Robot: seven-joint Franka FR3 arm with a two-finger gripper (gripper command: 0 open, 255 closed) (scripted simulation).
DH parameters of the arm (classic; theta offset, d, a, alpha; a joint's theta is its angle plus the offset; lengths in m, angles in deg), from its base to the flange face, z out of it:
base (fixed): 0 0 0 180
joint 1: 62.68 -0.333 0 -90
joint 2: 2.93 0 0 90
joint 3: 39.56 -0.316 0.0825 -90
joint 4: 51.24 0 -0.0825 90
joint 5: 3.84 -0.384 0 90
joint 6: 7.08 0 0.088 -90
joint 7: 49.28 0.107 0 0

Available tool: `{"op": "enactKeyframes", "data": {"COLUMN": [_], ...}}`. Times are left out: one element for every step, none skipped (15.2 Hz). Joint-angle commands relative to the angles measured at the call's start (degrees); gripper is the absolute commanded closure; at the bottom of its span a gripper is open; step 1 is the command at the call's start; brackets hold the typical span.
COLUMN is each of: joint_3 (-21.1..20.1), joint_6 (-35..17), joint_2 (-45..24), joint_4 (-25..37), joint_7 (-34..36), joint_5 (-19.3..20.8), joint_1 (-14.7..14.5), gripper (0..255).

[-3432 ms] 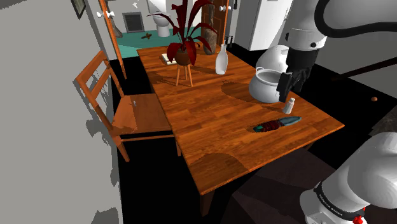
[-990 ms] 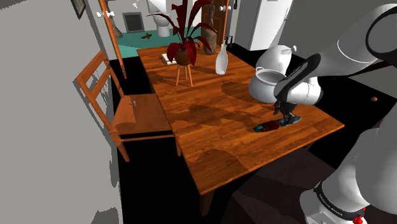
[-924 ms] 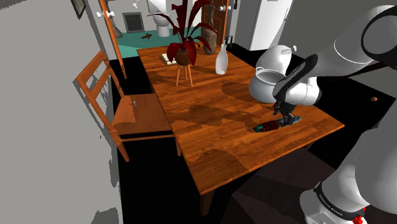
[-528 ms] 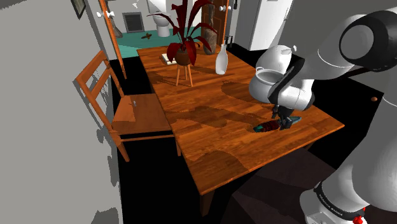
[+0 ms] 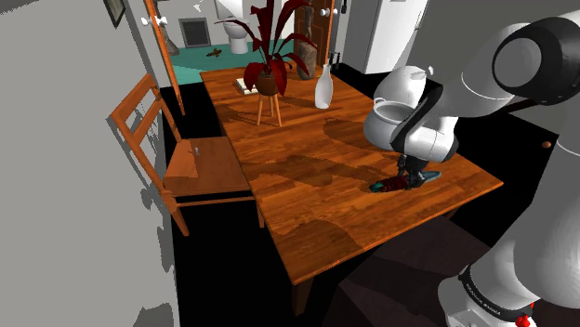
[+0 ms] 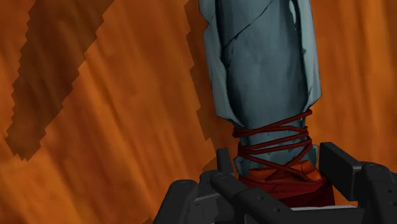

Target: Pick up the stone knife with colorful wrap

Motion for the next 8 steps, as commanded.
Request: {"op": "enactKeyframes", "data": {"joint_3": [-0.02,-0.04,0.03,1.52,3.06,4.64,6.20,7.80], "joint_6": [-0.05,-0.05,-0.06,0.43,0.93,1.43,1.94,2.45], "joint_2": [-0.08,-0.09,-0.03,0.94,1.91,2.91,3.94,4.99], "joint_4": [0.06,0.07,0.01,-0.31,-0.62,-0.90,-1.17,-1.41], "joint_7": [0.01,0.00,-0.09,1.27,2.65,4.08,5.58,7.12], "joint_5": [-0.01,-0.03,0.00,1.79,3.64,5.54,7.56,9.66], "joint_1": [0.00,0.01,0.07,-1.09,-2.27,-3.49,-4.66,-5.86], "gripper": [255,255,255,255,255,255,255,255]}}
